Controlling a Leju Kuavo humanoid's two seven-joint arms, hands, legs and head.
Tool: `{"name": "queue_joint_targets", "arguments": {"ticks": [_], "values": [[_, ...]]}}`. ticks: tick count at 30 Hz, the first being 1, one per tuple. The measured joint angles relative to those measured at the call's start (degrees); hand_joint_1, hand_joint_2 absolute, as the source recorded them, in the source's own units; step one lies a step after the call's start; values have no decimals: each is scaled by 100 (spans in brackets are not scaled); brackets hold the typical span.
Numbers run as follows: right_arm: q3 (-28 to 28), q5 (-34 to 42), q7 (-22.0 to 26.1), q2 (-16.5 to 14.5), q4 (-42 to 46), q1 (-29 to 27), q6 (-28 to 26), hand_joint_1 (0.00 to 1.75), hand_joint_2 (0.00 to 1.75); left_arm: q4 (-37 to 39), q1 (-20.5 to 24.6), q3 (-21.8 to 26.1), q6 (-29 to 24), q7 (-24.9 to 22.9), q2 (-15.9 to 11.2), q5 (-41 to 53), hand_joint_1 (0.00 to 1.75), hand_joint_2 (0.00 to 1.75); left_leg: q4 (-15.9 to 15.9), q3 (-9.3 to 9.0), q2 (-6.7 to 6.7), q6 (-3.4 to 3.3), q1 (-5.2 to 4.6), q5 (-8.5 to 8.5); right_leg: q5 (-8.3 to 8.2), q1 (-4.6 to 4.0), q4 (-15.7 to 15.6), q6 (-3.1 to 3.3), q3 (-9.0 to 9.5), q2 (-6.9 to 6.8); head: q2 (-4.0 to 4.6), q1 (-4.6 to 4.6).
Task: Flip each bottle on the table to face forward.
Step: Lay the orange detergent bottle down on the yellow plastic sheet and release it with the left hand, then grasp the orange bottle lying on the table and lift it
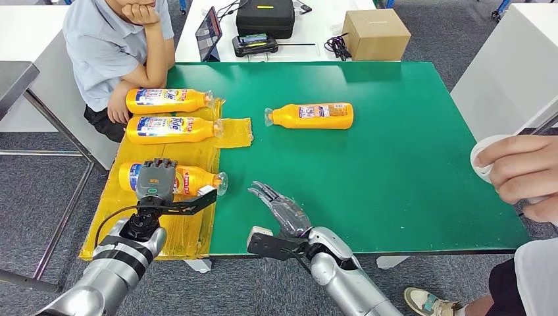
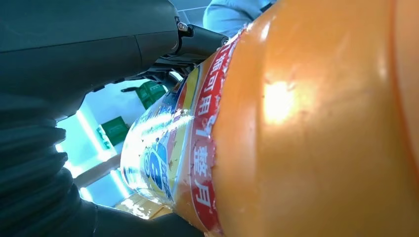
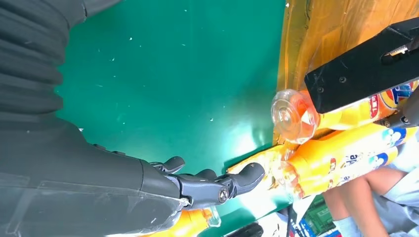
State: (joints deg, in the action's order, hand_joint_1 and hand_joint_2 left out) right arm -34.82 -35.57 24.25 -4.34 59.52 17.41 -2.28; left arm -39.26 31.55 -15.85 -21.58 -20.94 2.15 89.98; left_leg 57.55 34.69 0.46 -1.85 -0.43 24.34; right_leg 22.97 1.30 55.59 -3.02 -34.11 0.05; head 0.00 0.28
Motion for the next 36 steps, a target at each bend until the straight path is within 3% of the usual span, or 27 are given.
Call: {"name": "queue_joint_targets", "arguments": {"ticks": [2, 5, 6, 24, 36], "values": [[0, 2, 2, -1, 0, 3, 5, 0, 175, 145, 81, -1, 67, -6, -7, -1, 166, 175, 0, -1, 0, 0, 0, 0, 0, 0, 0, 0, 1, 0, 0, 0], [1, 9, 7, -3, 0, 3, 20, 0, 175, 333, 195, -2, 249, -4, -7, 5, 38, 175, 0, -3, -1, 0, 0, 0, 0, 0, 1, 0, 2, 0, 0, 0], [1, 11, 9, -4, 0, 5, 28, 0, 175, 391, 233, -2, 302, -4, -6, 5, 3, 175, 0, -3, -2, 0, 0, 0, 0, 0, 0, 0, 3, 1, 0, -1], [57, 14, 70, -36, 0, 26, 79, 0, 175, 827, 509, 174, 720, 858, 150, -519, 0, 175, 0, -18, 9, -3, -2, -2, 0, 3, -1, 0, 22, -7, 0, 0], [140, 12, 135, -34, 0, 16, 74, 0, 175, 489, 180, 168, -295, 1051, 354, -581, 0, 175, 1, -13, 6, -3, -3, -3, 0, 3, -1, 0, 14, -8, 0, 0]]}}
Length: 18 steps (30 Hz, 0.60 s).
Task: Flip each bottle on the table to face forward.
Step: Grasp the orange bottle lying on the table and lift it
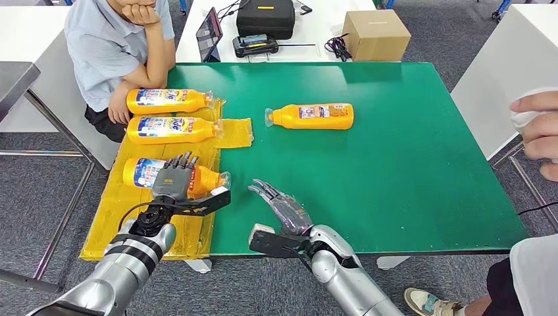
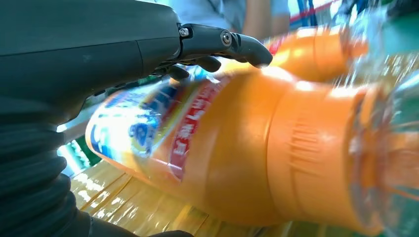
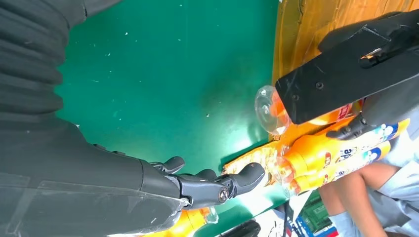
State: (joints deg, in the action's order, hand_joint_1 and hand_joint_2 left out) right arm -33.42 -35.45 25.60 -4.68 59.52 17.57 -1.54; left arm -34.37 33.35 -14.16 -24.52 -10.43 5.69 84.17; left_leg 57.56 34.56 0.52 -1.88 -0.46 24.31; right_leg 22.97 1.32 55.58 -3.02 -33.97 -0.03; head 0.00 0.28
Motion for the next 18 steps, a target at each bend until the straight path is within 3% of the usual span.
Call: {"name": "queue_joint_targets", "arguments": {"ticks": [7, 14, 18], "values": [[0, 32, 33, 0, 0, -1, -12, 0, 175, -314, -183, -10, -676, -62, 6, 142, 0, 175, -1, 5, 0, 0, 1, 0, 0, -1, 0, 0, -6, 0, 0, 0], [1, 50, 34, 8, 0, -54, -85, 0, 175, -735, -408, -25, -828, 12, 13, 262, 0, 175, 0, 5, 0, 0, 0, 0, 0, 0, -1, 0, -6, 0, 0, -1], [33, 54, 35, 34, 34, -177, -226, 0, 175, -1448, -810, -72, -947, 240, 51, 42, 0, 175, 0, 7, 0, 0, 0, 1, 1, 0, -1, 0, -8, 0, 0, 0]]}}
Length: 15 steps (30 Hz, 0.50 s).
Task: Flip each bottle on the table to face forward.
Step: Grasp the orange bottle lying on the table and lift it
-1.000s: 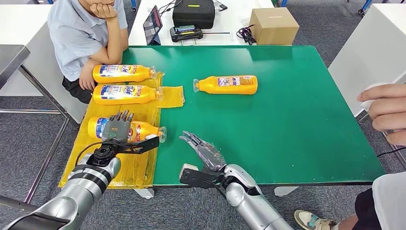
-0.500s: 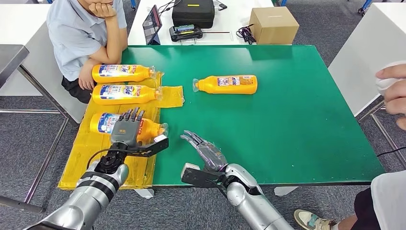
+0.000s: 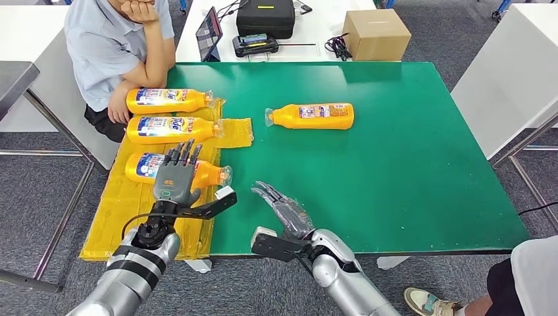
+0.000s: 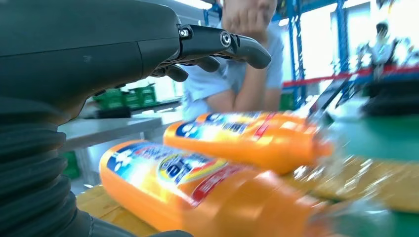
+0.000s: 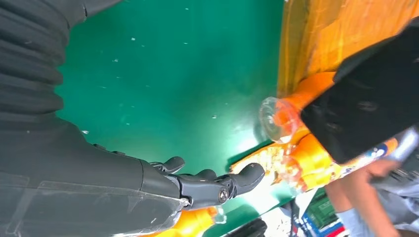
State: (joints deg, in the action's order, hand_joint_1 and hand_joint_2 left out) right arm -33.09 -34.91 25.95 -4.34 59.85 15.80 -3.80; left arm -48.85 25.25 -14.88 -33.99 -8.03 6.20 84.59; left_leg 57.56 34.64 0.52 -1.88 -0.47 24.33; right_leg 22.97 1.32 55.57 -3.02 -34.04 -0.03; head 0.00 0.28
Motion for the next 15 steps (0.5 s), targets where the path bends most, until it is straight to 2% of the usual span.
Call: {"name": "queue_joint_targets", "arguments": {"ticks": [2, 6, 8, 12, 15], "values": [[63, 32, 26, 13, 91, -108, -119, 0, 175, -454, -274, -23, -41, 276, 36, -471, 0, 175, 0, 3, 0, 1, 0, 2, 1, 0, -1, 0, -3, 0, 0, -1], [342, 224, 92, 15, 599, -463, -506, 0, 0, -1469, -947, -31, -67, 1232, 135, -2322, 0, 175, 0, 10, -1, 2, 0, 6, 3, 0, -2, 1, -12, 1, 0, 0], [527, 364, 163, 8, 969, -688, -693, 0, 0, -1925, -1280, -31, -102, 1610, 174, -3049, 0, 175, -1, 15, -1, 2, 0, 7, 4, 0, -2, 1, -16, 1, 0, 0], [879, 697, 388, -25, 1764, -1117, -944, 0, 175, -2572, -1797, 36, -58, 2221, 250, -4467, 0, 175, -2, 19, -1, 2, 1, 8, 5, -1, -3, 2, -19, 1, 0, 0], [1036, 963, 466, -58, 2194, -1356, -945, 0, 175, -2819, -2012, 101, 85, 2483, 294, -5116, 0, 175, -2, 18, 0, 2, 1, 8, 5, -1, -3, 2, -19, 0, 0, 0]]}}
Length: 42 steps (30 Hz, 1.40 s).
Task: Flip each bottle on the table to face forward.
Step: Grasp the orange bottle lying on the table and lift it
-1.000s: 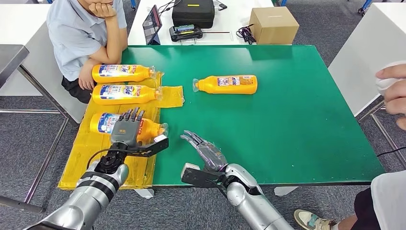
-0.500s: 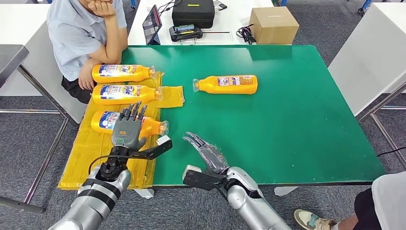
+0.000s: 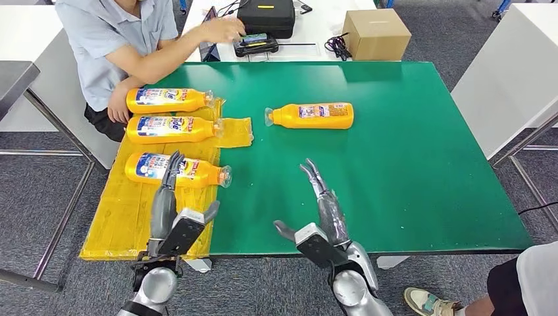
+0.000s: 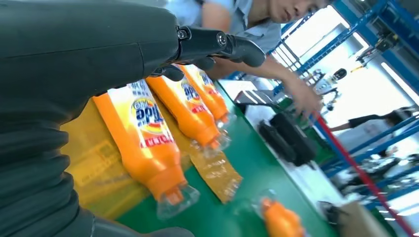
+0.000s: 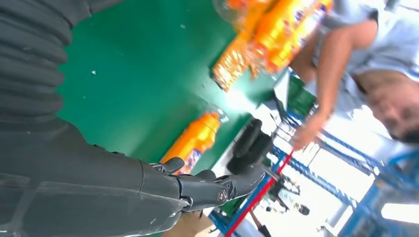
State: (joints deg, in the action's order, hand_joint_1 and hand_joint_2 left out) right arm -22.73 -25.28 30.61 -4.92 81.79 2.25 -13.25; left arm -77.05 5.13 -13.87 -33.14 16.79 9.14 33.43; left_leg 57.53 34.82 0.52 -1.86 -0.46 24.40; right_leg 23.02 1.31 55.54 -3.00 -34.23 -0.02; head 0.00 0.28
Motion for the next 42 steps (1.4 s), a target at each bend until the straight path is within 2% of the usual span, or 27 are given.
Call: {"name": "queue_joint_targets", "arguments": {"ticks": [3, 7, 10, 13, 17, 22, 26, 33, 42], "values": [[143, 120, 61, -54, 296, -186, -94, 0, 175, -163, -166, 55, 201, 180, 51, -528, 0, 175, 0, -1, -1, 0, 0, -1, 0, 0, 0, 0, 1, 0, 0, 1], [368, -120, -49, -69, 536, -461, -432, 0, 0, -476, -497, 79, 633, 279, 107, -1409, 0, 175, 0, -1, 0, 0, -1, 0, 0, 1, 0, 0, 2, 0, 0, 0], [552, -307, -289, -28, 568, -620, -524, 0, 0, -721, -763, 72, 935, 296, 120, -2020, 0, 175, 0, 1, -1, 0, -1, 2, 0, 1, -1, 0, -1, 1, 0, 0], [726, -274, -583, 88, 565, -698, -350, 0, 0, -911, -968, 36, 1136, 308, 115, -2510, 0, 175, 0, 2, 0, 0, -2, 3, 2, 2, -3, -2, -1, 0, 0, 1], [1002, -336, -751, 297, 564, -721, -260, 0, 0, -1093, -1145, -78, 1223, 362, 98, -2850, 0, 175, 0, 2, 1, -1, -2, 3, 2, 2, -3, -3, 1, 0, 0, 1], [1225, -670, -1184, 432, 561, -693, -294, 0, 0, -1170, -1201, -219, 1264, 319, 86, -3099, 0, 175, 0, 0, 0, -2, -2, 2, 0, 1, -2, -3, 2, 0, 0, 1], [1249, -1196, -1297, 498, 523, -651, -560, 0, 175, -1171, -1202, -345, 1256, 296, 83, -3161, 0, 175, 0, -1, 0, -1, -1, 1, 0, 1, -2, -3, 2, 0, 0, 2], [1235, -2611, -1600, 790, 261, -577, -1126, 0, 175, -1171, -1183, -522, 1277, 189, 83, -3279, 0, 175, 0, 1, 1, -2, -2, 2, 1, 2, -2, -3, 2, 0, 0, 0], [1043, -3589, -2140, 1125, -245, -362, -1142, 0, 175, -1169, -1146, -646, 1348, -21, 83, -3273, 0, 175, 1, 0, -1, -2, -2, 2, 0, 1, -2, -3, 2, 1, 0, 2]]}}
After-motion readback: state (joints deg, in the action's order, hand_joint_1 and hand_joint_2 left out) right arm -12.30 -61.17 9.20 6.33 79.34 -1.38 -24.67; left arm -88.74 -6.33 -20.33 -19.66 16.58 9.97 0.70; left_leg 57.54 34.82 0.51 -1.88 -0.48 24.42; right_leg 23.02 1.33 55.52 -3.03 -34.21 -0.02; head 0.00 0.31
